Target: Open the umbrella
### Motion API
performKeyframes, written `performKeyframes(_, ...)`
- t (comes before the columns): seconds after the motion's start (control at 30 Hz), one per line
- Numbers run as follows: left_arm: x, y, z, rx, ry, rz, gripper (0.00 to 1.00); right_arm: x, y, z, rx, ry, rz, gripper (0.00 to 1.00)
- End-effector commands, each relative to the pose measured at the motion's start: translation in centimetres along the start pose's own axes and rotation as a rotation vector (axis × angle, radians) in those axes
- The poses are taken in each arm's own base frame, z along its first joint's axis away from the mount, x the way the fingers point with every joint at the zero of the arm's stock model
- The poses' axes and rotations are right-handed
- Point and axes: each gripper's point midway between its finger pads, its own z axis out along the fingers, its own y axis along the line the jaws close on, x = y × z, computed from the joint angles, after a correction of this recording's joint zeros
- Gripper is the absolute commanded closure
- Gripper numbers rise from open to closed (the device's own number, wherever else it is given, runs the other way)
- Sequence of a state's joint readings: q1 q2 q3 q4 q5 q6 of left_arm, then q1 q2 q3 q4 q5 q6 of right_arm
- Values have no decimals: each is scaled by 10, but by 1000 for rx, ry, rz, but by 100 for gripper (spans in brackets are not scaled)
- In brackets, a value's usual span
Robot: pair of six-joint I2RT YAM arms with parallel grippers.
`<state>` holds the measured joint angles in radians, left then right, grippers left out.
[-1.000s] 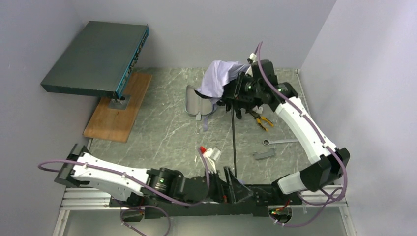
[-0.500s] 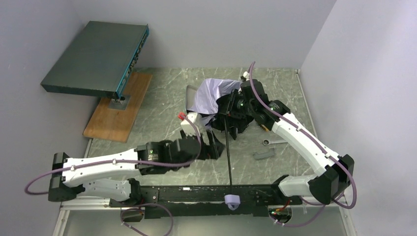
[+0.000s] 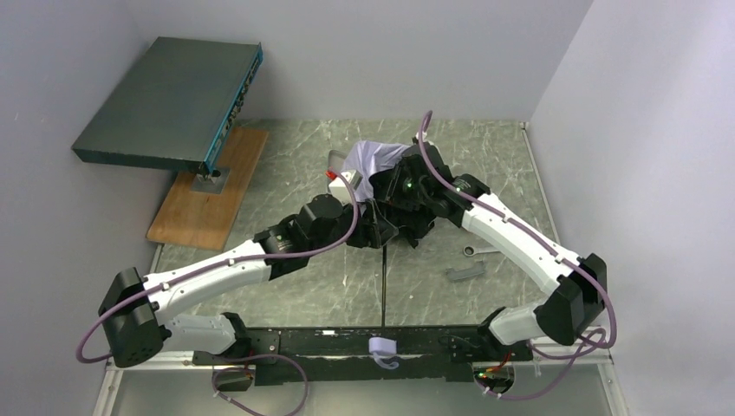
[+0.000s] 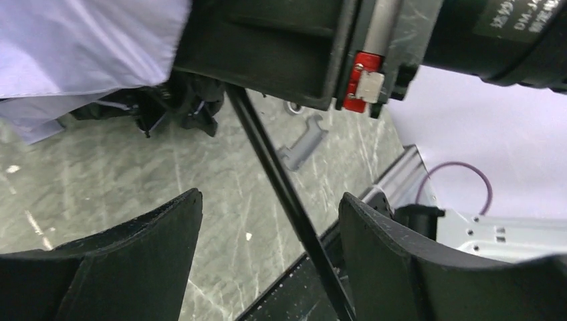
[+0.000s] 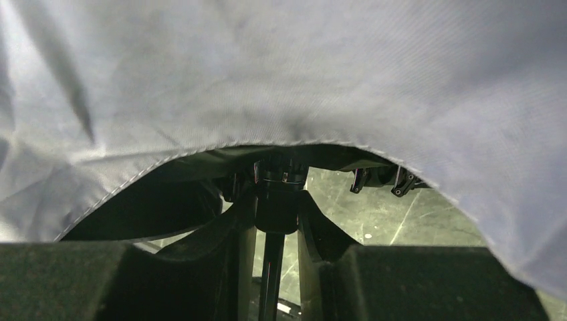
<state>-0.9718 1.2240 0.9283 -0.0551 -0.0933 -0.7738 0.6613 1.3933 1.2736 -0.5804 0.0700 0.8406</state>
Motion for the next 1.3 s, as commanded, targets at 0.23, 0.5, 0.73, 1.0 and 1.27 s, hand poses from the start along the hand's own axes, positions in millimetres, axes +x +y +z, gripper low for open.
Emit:
performKeyframes(0.23, 16, -52, -7, 234, 34, -22, 59, 5, 31, -57, -156, -94, 29, 100)
performKeyframes(0.5, 10, -66, -12, 237, 55, -92, 100, 10, 54, -83, -226, -76, -21, 96)
performKeyframes(0.73, -31, -93, -45, 351, 0, -212, 100, -22, 42, -124, -170, -189, -112, 4)
performKeyframes(1.0, -93, -113, -85, 702, -122, -603, 100, -42, 70, -191, -419, -319, -89, 7)
performKeyframes(1.27, -122, -145, -101, 896, -108, -706, 100, -30, 103, -215, -777, -390, -87, 28)
